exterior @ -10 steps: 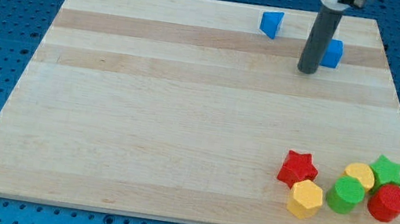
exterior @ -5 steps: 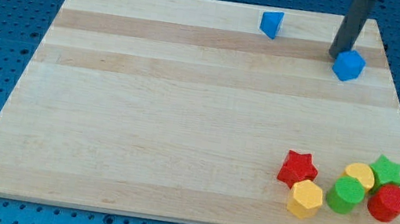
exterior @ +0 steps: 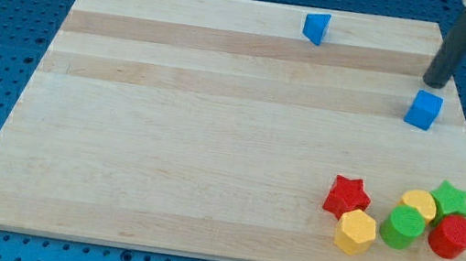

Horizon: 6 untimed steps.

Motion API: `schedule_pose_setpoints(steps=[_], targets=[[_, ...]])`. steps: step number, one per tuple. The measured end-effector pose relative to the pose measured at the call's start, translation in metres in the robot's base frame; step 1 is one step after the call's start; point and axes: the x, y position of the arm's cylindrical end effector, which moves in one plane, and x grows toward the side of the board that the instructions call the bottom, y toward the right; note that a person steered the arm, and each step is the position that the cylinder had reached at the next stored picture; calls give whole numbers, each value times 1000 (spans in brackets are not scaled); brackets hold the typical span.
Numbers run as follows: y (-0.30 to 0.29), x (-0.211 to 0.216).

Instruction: Move the blue cube above the yellow heart

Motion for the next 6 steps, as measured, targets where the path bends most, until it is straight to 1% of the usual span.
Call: schedule_pose_setpoints(steps=[1, 2, 3, 4, 5, 6], targets=[[-12, 32], [-39, 64], [-50, 89], [-49, 84], [-61, 73], [-77, 83]])
